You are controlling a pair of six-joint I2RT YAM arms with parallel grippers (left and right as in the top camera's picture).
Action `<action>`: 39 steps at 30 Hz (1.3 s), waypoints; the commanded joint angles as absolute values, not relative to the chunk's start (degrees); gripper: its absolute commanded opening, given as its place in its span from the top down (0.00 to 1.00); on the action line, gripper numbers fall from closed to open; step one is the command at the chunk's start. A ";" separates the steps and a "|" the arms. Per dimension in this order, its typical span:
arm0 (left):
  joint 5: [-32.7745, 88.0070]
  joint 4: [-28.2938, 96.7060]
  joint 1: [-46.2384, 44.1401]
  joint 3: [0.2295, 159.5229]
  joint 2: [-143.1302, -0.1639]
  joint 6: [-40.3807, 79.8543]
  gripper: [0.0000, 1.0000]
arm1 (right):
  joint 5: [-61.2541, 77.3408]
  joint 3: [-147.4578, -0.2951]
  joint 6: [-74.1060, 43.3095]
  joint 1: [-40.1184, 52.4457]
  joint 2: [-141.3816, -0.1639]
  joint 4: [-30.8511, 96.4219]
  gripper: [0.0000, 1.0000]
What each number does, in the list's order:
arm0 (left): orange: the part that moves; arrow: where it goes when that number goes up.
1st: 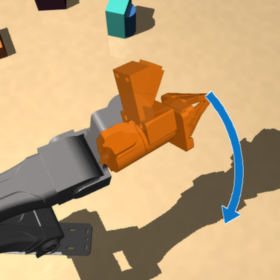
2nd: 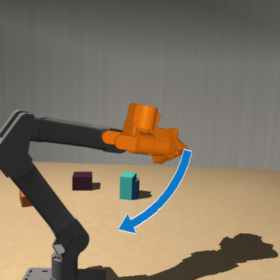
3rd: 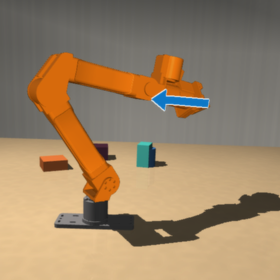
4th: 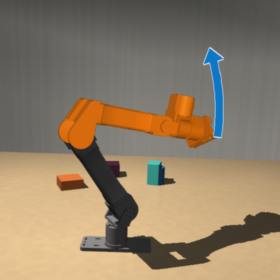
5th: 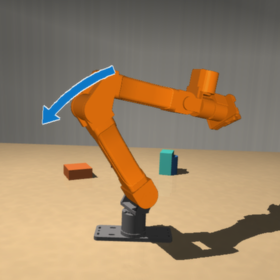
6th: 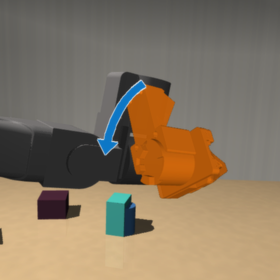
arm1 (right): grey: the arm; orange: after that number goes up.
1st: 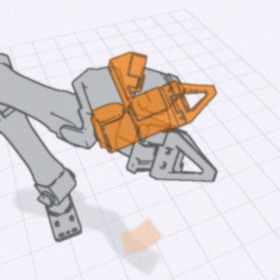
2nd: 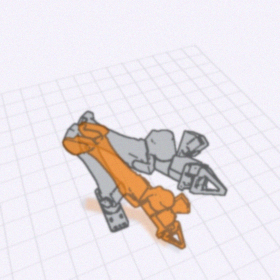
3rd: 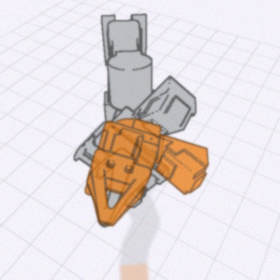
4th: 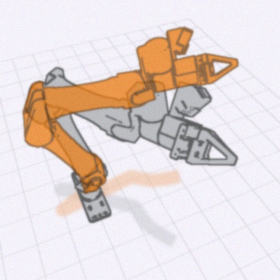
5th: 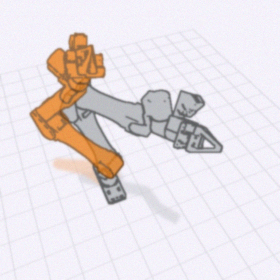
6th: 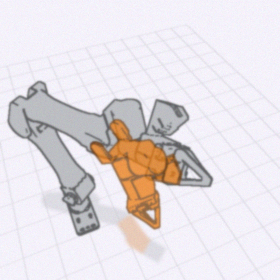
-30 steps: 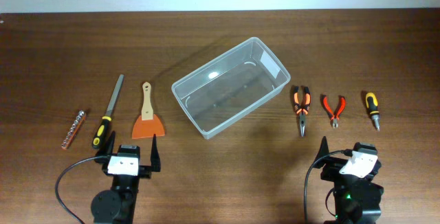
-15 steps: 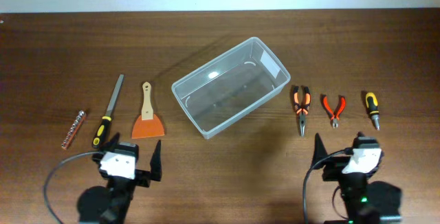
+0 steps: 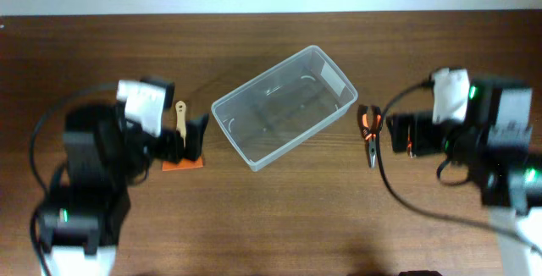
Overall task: Pack container
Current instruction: 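Reach both grippers to the clear container's near and far edges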
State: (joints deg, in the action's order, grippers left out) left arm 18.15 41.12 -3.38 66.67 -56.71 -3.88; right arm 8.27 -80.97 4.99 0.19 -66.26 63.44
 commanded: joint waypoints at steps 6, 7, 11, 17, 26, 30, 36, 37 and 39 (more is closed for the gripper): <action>31.83 46.06 -3.60 82.08 -67.83 -3.92 0.01 | 15.66 -102.80 2.00 0.34 -80.40 70.83 0.01; 32.58 45.93 -3.60 82.08 -67.85 -3.92 0.01 | 15.66 -103.74 1.65 0.34 -81.76 71.00 0.02; 33.26 45.89 -3.60 82.08 -67.90 -3.95 0.01 | 15.66 -105.03 1.43 0.36 -87.53 71.37 0.04; 33.65 45.45 -3.60 82.08 -67.81 -3.92 0.01 | 15.92 -105.03 1.43 0.36 -95.94 71.37 0.10; 27.16 55.90 -4.73 82.02 -73.91 2.17 0.75 | 15.92 -105.03 1.43 0.36 -102.63 66.46 0.15; 27.11 57.80 -7.14 82.02 -78.72 3.01 0.98 | 15.90 -105.01 3.01 0.36 -104.84 62.19 0.22; 23.38 60.66 -12.62 81.67 -86.61 8.45 0.98 | 18.24 -105.01 2.96 0.40 -109.65 61.47 0.37; 22.09 60.97 -13.67 81.67 -87.77 8.91 0.98 | 19.27 -105.01 2.96 0.40 -110.54 61.54 0.41; 19.97 60.93 -15.62 81.67 -89.54 10.24 0.98 | 20.97 -105.01 2.96 0.54 -111.96 61.56 0.46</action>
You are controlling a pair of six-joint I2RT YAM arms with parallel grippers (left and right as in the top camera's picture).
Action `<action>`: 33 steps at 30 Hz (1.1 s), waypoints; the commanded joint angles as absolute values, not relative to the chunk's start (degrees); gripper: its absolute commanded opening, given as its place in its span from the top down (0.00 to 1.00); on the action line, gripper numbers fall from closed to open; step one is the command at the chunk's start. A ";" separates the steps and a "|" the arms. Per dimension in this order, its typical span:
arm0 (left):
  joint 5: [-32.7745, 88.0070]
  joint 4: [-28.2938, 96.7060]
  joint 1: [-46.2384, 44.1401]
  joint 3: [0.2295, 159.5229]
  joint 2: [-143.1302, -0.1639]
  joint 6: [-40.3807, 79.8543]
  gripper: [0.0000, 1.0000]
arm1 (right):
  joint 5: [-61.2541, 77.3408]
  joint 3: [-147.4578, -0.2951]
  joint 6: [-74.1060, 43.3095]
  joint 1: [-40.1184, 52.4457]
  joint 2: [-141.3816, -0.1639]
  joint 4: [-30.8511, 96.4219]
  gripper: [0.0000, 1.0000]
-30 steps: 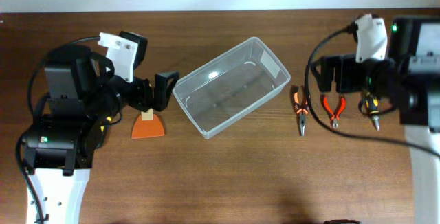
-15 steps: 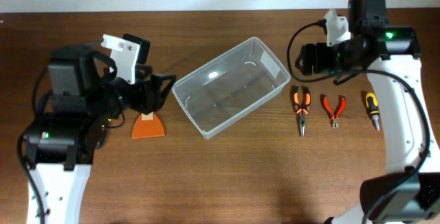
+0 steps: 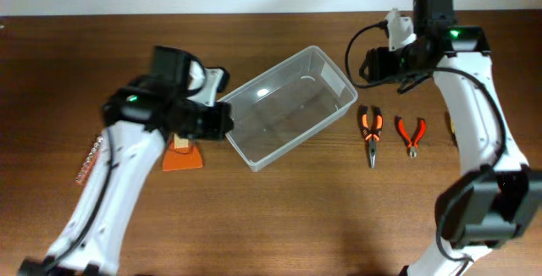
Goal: Pack container
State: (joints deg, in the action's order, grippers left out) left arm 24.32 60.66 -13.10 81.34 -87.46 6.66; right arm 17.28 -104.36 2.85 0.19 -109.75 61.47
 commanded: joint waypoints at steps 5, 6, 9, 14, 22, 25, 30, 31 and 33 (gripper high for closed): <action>12.43 61.93 -19.59 81.65 -91.59 15.97 0.98 | 21.91 -105.01 4.03 1.83 -114.78 61.78 0.36; 10.76 62.41 -20.18 81.65 -91.68 16.93 0.98 | 21.85 -105.01 4.29 1.93 -115.04 61.89 0.36; 11.27 63.81 -21.71 81.52 -91.72 17.12 0.98 | 21.91 -105.01 4.25 2.50 -115.98 61.63 0.37; 12.19 65.60 -27.03 79.79 -91.72 17.10 0.98 | 21.93 -105.01 4.25 3.55 -116.75 61.49 0.53; 6.94 60.14 -33.80 74.52 -91.83 17.06 0.98 | 22.72 -105.01 4.03 4.25 -116.75 62.22 0.96; 5.23 57.04 -33.87 72.25 -91.94 17.06 0.98 | 23.75 -104.90 4.08 4.82 -116.75 62.54 0.96; 5.13 49.50 -34.00 67.37 -92.05 16.95 0.98 | 23.53 -104.68 4.05 6.07 -117.19 62.50 0.96; 5.10 47.79 -34.04 66.15 -92.09 16.86 0.98 | 23.53 -104.68 4.05 6.37 -117.49 62.52 0.96; 5.08 44.95 -34.04 64.10 -92.42 16.64 0.98 | 23.53 -104.64 4.05 6.70 -118.13 62.61 0.96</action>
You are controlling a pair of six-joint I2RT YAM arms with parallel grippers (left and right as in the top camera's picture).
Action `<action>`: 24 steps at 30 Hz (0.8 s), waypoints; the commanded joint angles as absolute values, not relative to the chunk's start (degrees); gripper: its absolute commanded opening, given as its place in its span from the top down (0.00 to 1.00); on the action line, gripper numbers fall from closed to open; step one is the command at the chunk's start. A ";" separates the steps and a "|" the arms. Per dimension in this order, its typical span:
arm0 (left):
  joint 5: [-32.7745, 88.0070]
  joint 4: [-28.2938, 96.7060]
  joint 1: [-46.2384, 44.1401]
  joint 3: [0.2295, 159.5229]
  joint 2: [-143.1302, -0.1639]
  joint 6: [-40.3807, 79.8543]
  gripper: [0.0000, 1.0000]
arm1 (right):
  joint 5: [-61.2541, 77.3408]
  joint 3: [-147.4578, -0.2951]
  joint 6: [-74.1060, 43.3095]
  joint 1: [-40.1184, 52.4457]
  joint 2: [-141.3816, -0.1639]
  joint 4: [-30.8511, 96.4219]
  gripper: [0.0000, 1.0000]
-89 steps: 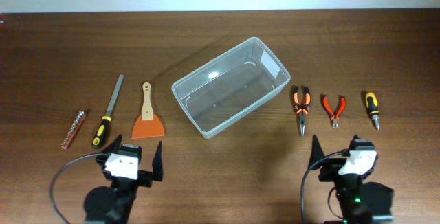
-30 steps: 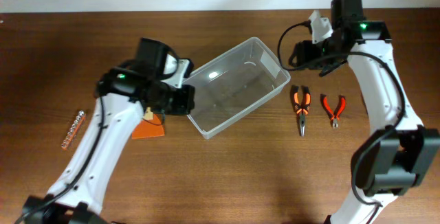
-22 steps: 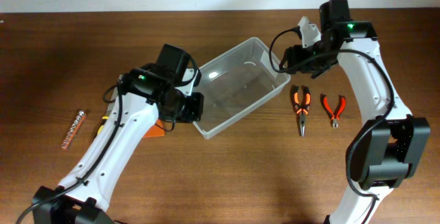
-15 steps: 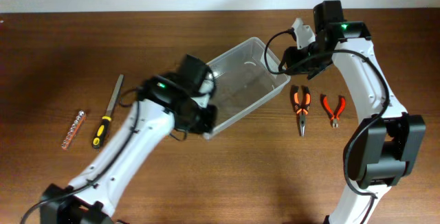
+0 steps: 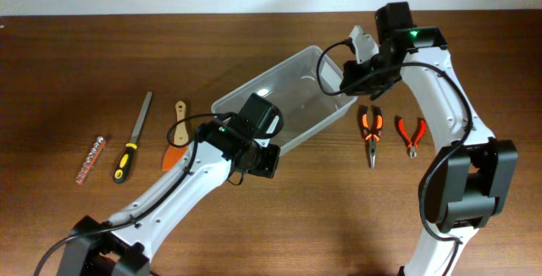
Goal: Pack container
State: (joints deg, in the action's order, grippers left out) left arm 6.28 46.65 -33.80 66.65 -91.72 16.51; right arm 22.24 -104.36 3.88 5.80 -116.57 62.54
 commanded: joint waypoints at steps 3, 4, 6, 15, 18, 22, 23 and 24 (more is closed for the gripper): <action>5.02 42.72 -34.04 62.35 -93.71 16.64 0.98 | 23.33 -104.14 4.05 7.07 -118.80 62.78 0.96; 5.04 42.46 -34.02 62.28 -94.26 16.64 0.98 | 23.35 -103.88 4.05 7.07 -118.96 62.78 0.96; 4.99 42.00 -33.98 62.28 -95.42 16.64 0.98 | 23.35 -103.55 4.05 7.05 -119.26 62.78 0.96; 1.78 42.04 -33.98 62.28 -96.86 16.43 0.98 | 20.23 -101.30 4.03 7.07 -119.44 64.03 0.96; 1.43 42.00 -33.98 62.28 -96.86 16.43 0.98 | 19.90 -100.62 4.03 7.07 -119.44 65.34 0.96; 0.58 42.02 -33.36 62.28 -96.86 16.49 0.98 | 19.92 -100.62 4.05 7.07 -119.42 67.05 0.96; 0.54 42.04 -32.93 62.28 -96.86 16.49 0.98 | 19.94 -100.62 4.05 7.09 -119.42 67.51 0.96; 0.56 42.04 -32.32 62.28 -96.86 16.49 0.98 | 19.99 -100.62 4.05 7.11 -119.42 68.20 0.96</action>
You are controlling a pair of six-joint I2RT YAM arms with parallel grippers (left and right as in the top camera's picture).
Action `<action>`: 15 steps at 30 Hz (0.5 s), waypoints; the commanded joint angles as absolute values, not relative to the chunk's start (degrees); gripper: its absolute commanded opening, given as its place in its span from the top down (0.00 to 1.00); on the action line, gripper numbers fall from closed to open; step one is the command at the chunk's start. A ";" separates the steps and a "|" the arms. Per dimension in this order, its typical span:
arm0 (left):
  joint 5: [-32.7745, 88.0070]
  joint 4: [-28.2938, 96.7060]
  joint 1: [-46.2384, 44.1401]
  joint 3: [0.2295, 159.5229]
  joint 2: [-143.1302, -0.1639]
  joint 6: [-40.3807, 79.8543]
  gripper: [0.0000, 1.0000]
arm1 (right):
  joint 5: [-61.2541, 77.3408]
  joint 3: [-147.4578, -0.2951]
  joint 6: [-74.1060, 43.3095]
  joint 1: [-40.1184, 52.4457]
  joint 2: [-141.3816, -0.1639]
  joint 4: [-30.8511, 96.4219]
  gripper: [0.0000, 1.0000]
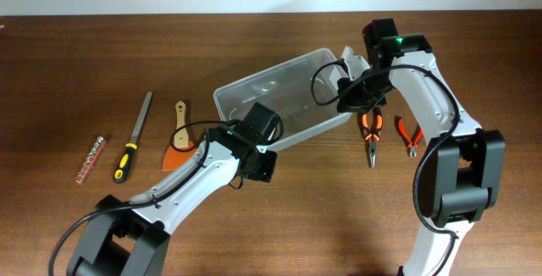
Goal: Pack container
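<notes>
The clear plastic container (pixel 284 98) lies at the middle of the wooden table, empty as far as the overhead view shows. My left gripper (pixel 269 143) sits at its near long wall, with the wrist body covering the fingers. My right gripper (pixel 343 91) is at the container's right end, against the rim, its fingers also hidden under the wrist. To the right lie orange-handled long-nose pliers (pixel 370 132) and small orange cutters (pixel 411 135).
Left of the container lie a file with a yellow and black handle (pixel 131 140), a wooden-handled orange scraper (pixel 179 139) partly under my left arm, and a short beaded chain (pixel 89 159). The table's far edge (pixel 169 15) meets a white wall.
The container has turned to lie more level across the table, its right end nearer the pliers. My right gripper has shifted down with that end. My left gripper stays at the near wall.
Both arms were first folded at the table's sides, away from the angled container. Then the left reached its left corner and the right hung over its far right. Later both were at its walls, and now the container has turned between them.
</notes>
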State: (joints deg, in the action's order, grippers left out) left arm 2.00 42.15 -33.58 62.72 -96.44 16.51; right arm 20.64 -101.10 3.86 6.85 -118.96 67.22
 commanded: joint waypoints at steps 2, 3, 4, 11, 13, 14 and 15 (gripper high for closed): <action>0.58 42.04 -31.11 62.28 -96.86 16.49 0.99 | 20.14 -100.62 4.08 7.20 -119.42 69.38 0.96; 0.60 42.04 -30.48 62.28 -96.86 16.51 0.98 | 20.12 -100.62 4.14 7.38 -119.42 69.93 0.96; 0.60 42.04 -29.93 62.28 -96.86 16.51 0.98 | 20.12 -100.62 4.29 7.51 -119.42 70.32 0.96; 0.60 41.98 -25.12 62.28 -96.86 16.49 0.98 | 20.14 -100.62 4.27 8.45 -119.42 72.14 0.96; 0.60 41.74 -23.94 62.28 -96.86 16.47 0.98 | 20.14 -100.62 4.27 8.84 -119.42 72.75 0.96; 0.58 41.54 -23.40 62.28 -96.86 16.45 0.98 | 20.14 -100.62 4.27 9.08 -119.42 72.90 0.96; 0.58 41.28 -22.94 62.28 -96.86 16.43 0.98 | 20.14 -100.62 4.27 9.39 -119.42 72.95 0.96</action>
State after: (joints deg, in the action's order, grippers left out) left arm 1.41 41.91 -24.25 62.72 -96.44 16.51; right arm 20.45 -101.10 3.90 8.34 -119.00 72.66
